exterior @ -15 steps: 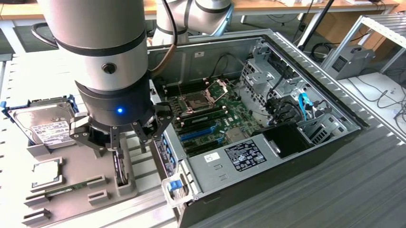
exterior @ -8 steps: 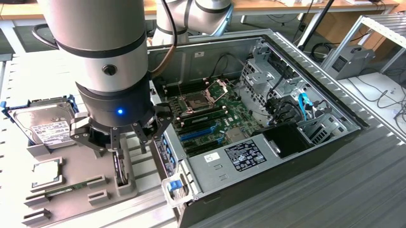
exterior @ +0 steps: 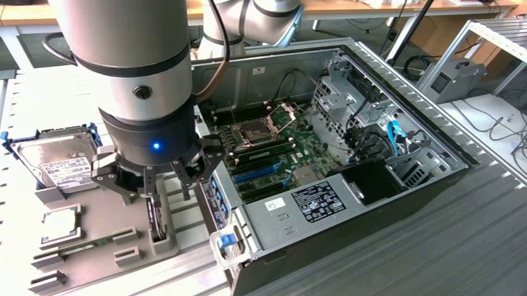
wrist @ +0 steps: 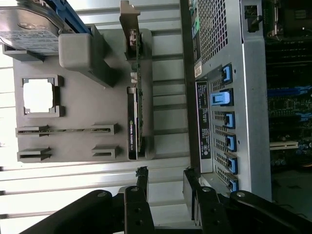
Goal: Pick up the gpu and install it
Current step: 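Pick up the gpu and move the gpu toward the slot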
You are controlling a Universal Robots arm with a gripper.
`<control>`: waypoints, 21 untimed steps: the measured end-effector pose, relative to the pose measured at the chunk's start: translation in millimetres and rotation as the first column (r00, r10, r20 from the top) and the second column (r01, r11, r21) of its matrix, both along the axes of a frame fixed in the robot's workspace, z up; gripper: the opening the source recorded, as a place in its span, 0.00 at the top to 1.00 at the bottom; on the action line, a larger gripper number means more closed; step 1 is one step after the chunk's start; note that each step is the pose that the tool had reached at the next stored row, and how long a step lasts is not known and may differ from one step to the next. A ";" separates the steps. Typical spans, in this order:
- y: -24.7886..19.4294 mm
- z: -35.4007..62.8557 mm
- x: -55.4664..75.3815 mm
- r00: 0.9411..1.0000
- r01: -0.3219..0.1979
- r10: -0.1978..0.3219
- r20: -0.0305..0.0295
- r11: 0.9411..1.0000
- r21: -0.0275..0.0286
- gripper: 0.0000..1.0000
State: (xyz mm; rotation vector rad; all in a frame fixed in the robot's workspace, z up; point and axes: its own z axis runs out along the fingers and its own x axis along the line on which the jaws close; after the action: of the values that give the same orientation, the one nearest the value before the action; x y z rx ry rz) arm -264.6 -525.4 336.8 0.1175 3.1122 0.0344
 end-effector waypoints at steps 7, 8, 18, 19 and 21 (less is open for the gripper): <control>0.0 -1.4 0.0 1.000 0.000 0.000 0.000 1.000 -0.001 0.58; 0.0 -1.5 0.0 1.000 0.000 0.000 0.000 1.000 -0.001 0.58; 0.0 -3.6 0.0 1.000 0.000 0.000 0.000 1.000 -0.003 0.58; 0.0 -3.8 0.0 1.000 0.000 0.000 0.000 1.000 -0.003 0.58; 0.0 -4.2 0.0 1.000 0.000 0.000 0.000 1.000 -0.003 0.58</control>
State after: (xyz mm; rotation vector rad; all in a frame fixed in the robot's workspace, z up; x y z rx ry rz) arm -264.6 -525.4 332.7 0.1174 3.1122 0.0295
